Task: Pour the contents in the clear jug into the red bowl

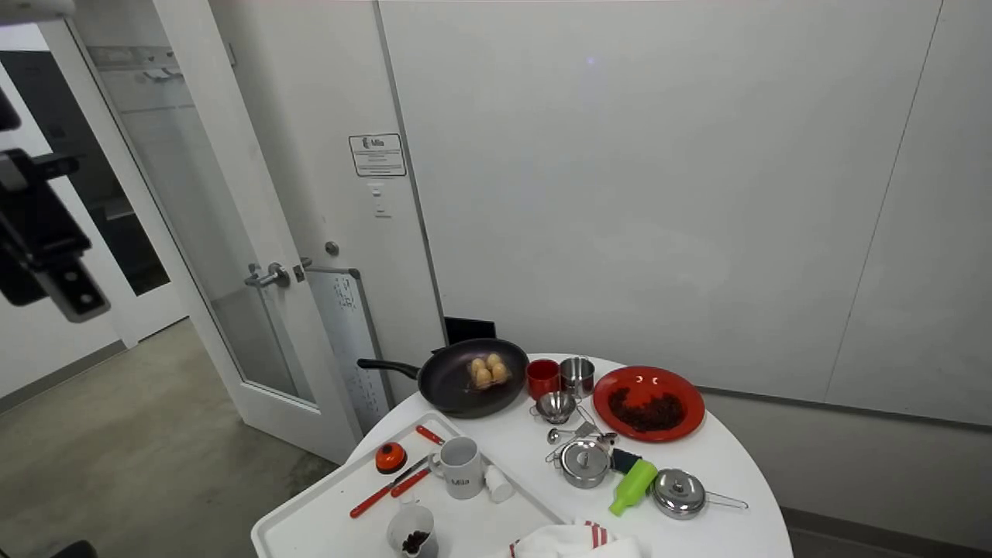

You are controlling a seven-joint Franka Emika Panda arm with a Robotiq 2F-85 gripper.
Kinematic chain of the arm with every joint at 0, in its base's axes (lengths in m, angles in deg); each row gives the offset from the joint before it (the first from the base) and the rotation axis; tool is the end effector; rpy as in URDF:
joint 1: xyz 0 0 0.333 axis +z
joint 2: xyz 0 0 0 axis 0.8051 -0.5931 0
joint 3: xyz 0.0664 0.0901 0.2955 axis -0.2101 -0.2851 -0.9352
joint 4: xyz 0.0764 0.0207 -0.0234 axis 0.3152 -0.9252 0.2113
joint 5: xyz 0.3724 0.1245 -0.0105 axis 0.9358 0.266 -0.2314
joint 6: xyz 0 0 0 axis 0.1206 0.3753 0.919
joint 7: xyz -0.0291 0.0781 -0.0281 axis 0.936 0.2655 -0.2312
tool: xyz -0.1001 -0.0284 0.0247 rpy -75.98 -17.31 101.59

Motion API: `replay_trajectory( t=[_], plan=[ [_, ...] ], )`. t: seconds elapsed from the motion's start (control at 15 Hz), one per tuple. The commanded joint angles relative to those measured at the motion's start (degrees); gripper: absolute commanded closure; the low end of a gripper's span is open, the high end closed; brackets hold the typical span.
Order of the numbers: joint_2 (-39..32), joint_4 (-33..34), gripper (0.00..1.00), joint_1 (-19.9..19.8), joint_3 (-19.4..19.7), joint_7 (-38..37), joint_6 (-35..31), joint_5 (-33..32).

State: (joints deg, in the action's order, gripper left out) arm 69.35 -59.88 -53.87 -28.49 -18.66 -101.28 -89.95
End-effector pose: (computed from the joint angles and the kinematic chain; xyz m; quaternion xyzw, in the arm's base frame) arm 0.2997 -0.0606 0.5269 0.9926 0.1185 0.0251 0.0086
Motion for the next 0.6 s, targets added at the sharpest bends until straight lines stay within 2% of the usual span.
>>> replay_trajectory(
  t=[0.0, 0.33, 0.53],
  plan=[
    [-2.29, 1.07, 0.00, 4.24, 1.76, 8.32, 0.16, -0.32],
    [-12.70, -1.39, 0.00, 5.45, -5.14, 4.28, -10.03, -7.92],
    [-20.07, -3.16, 0.00, 6.70, -8.86, 2.91, -16.41, -10.31]
  ],
)
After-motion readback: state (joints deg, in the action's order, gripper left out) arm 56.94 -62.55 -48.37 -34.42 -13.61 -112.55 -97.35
